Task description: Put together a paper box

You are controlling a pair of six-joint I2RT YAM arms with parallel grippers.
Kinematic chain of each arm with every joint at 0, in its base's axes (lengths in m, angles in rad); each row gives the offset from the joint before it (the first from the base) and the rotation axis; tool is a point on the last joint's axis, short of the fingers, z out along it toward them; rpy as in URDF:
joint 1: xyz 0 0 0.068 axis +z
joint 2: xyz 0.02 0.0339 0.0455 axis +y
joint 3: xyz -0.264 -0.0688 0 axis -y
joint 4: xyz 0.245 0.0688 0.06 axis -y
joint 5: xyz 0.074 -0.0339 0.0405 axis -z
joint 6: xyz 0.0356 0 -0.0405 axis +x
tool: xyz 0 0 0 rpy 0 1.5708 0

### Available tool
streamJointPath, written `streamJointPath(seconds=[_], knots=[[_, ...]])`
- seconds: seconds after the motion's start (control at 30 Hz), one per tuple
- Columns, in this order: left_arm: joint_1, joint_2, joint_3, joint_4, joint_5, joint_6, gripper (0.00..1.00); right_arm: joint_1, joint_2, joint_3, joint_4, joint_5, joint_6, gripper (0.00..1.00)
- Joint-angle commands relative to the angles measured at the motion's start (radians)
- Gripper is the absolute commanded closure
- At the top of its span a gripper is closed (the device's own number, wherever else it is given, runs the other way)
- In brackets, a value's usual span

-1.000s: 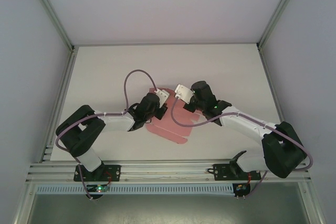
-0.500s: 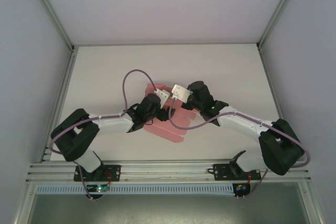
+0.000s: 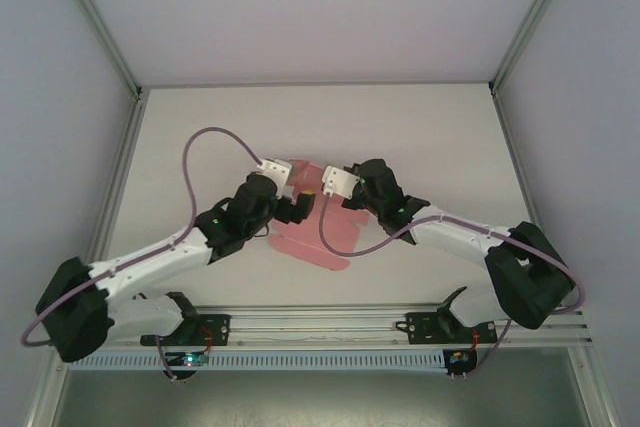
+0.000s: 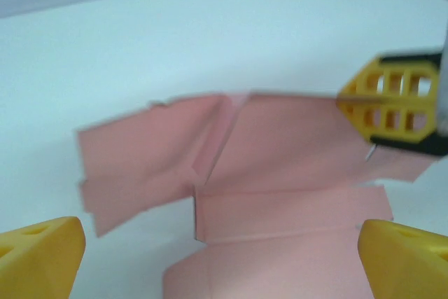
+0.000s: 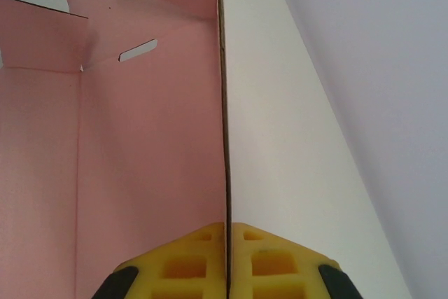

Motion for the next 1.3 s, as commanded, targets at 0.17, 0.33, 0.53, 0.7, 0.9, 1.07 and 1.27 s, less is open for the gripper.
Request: streamJointPath(seconds=[0.17, 0.33, 0.53, 0.7, 0.9, 1.07, 1.27], knots=[[0.242, -0.065, 0.028, -0.231, -0.112, -0.286, 0.0, 0.043, 0.023, -0.038, 0.107, 0.046, -0.088, 1.0], [0.434, -0.001, 0.019, -0.192, 0.017, -0.382, 0.0, 0.059, 0.011, -0.058, 0.137, 0.028, -0.119, 1.0], [0.505, 0.163, 0.071, -0.119, 0.092, -0.377, 0.0, 0.075, 0.016, -0.059, 0.144, 0.049, -0.13, 1.0], [0.505, 0.286, 0.098, 0.004, 0.27, -0.283, 0.0, 0.082, 0.035, -0.054, 0.141, 0.072, -0.141, 1.0], [0.505, 0.375, 0.116, 0.093, 0.501, -0.199, 0.0, 0.085, 0.037, -0.048, 0.139, 0.081, -0.138, 1.0], [0.504, 0.389, 0.085, 0.129, 0.582, -0.169, 0.01, 0.085, 0.039, -0.047, 0.135, 0.106, -0.134, 1.0], [0.487, 0.389, 0.031, 0.247, 0.749, -0.124, 0.18, 0.085, 0.055, -0.036, 0.12, 0.12, -0.119, 1.0]])
